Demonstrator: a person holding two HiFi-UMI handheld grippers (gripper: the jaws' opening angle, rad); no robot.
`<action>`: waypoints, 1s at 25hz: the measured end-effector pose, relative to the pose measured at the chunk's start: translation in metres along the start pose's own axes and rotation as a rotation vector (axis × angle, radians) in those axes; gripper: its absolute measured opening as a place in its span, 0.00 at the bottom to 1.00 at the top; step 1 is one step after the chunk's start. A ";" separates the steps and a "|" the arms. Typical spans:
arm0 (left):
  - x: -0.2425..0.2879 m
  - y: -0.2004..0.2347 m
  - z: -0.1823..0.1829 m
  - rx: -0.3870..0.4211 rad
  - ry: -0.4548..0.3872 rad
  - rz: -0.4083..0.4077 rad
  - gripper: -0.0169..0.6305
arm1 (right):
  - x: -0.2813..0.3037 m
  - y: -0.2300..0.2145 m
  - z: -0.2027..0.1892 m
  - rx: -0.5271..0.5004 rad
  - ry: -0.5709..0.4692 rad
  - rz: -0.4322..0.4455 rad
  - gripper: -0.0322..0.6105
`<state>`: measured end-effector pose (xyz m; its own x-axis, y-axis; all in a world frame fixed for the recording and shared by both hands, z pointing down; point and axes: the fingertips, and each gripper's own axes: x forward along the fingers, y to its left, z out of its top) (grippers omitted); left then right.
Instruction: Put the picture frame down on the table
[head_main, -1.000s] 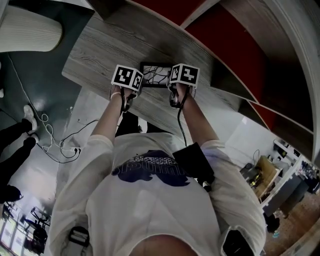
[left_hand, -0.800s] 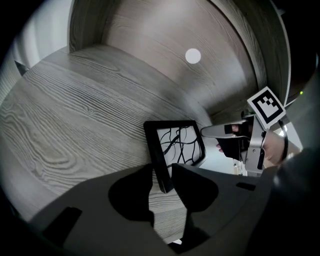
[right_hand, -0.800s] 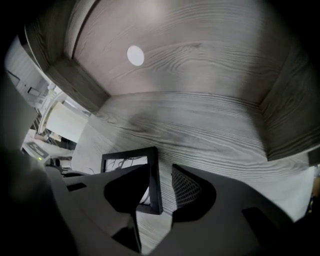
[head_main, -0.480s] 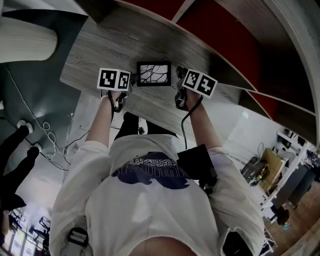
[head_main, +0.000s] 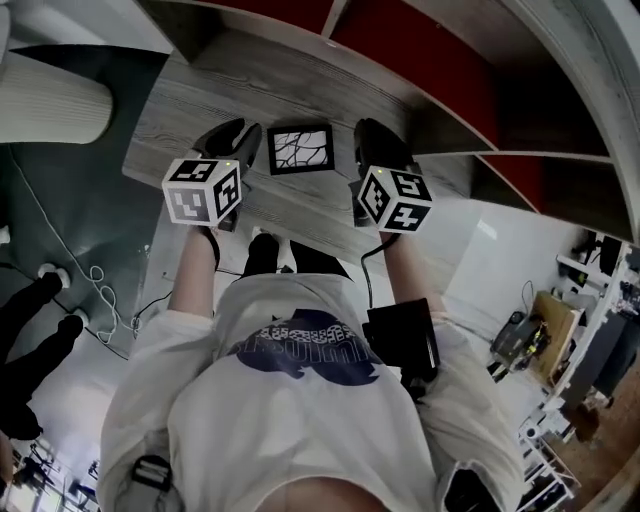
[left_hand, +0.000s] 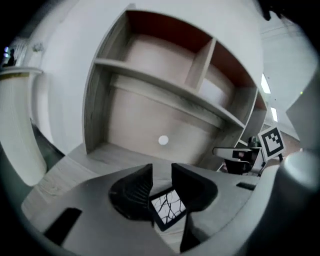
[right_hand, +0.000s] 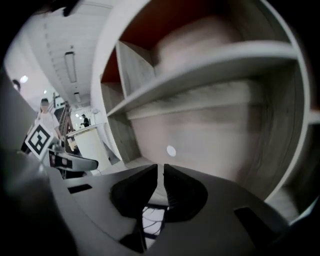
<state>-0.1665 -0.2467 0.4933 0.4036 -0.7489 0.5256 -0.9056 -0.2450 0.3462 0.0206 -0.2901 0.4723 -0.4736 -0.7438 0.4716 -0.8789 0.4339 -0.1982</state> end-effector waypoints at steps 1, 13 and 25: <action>-0.008 -0.007 0.012 0.039 -0.052 0.000 0.21 | -0.008 0.004 0.010 -0.048 -0.047 -0.015 0.11; -0.113 -0.073 0.099 0.409 -0.581 0.105 0.06 | -0.106 0.061 0.094 -0.397 -0.525 -0.103 0.09; -0.150 -0.094 0.131 0.482 -0.829 0.162 0.04 | -0.132 0.075 0.117 -0.413 -0.649 -0.117 0.07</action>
<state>-0.1589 -0.1916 0.2803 0.2168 -0.9466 -0.2388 -0.9728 -0.1889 -0.1341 0.0102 -0.2192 0.2944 -0.4298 -0.8899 -0.1529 -0.8929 0.3938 0.2182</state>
